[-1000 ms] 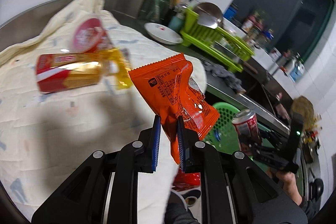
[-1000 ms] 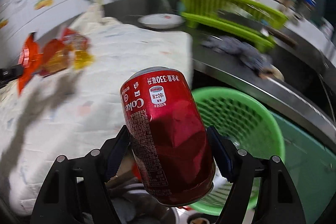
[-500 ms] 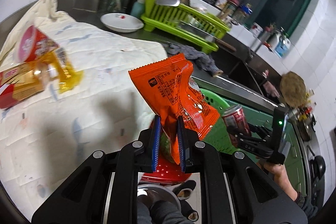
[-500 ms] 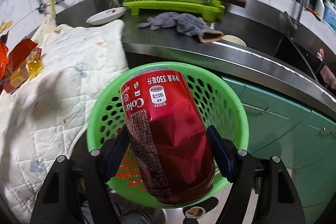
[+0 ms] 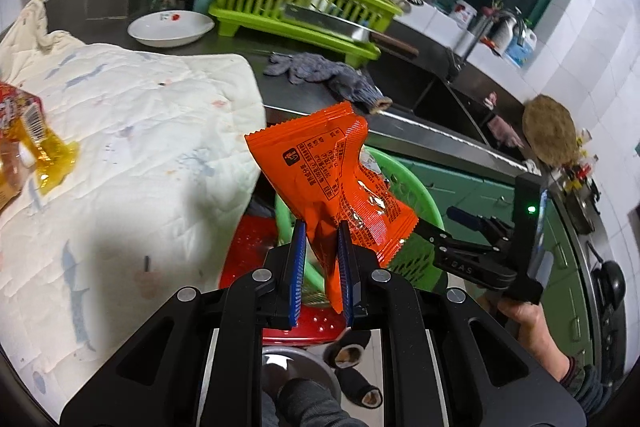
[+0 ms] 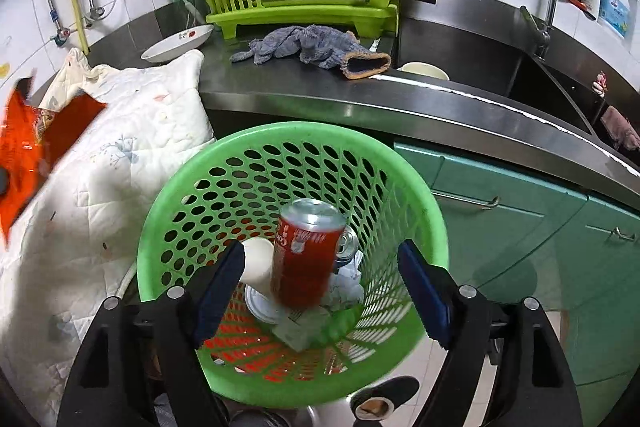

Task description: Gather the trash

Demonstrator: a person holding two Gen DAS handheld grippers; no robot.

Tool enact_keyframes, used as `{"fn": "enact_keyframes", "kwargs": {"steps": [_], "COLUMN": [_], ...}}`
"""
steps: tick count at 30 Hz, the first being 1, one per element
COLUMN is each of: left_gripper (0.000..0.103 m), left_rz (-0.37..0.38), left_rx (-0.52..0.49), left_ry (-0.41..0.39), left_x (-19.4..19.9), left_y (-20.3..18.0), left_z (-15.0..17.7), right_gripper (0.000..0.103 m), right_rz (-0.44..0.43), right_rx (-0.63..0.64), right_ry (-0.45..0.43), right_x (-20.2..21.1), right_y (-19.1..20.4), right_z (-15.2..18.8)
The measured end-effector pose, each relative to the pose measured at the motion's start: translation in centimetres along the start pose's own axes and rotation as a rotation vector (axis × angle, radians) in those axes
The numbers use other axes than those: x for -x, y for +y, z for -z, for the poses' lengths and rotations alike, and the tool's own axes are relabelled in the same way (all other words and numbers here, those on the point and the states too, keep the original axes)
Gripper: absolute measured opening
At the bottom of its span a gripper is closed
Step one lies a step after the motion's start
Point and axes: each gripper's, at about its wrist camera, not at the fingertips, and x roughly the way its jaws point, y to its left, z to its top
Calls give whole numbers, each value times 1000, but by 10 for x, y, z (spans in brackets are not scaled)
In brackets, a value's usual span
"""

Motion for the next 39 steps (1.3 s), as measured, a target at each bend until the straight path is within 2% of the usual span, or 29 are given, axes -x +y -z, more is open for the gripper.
{"fn": "enact_keyframes", "kwargs": {"steps": [15, 24, 30, 35, 39], "left_gripper": [15, 16, 23, 43, 44], "left_rz": [1, 2, 8, 13, -1], "left_rx": [-65, -80, -84, -84, -88], "left_ry": [99, 150, 161, 152, 142], "left_x": [-60, -85, -92, -91, -85], "left_y": [-37, -48, -55, -59, -57], "left_z": [7, 14, 15, 17, 19], "right_gripper": [79, 80, 81, 81, 81], "right_rz": [-1, 5, 1, -2, -8], "right_rx": [-28, -33, -37, -33, -28], "right_ry": [-70, -82, -97, -97, -97], "right_x": [48, 61, 69, 71, 73], "right_y": [-17, -23, -25, -23, -22], "right_z": [16, 21, 24, 27, 27]}}
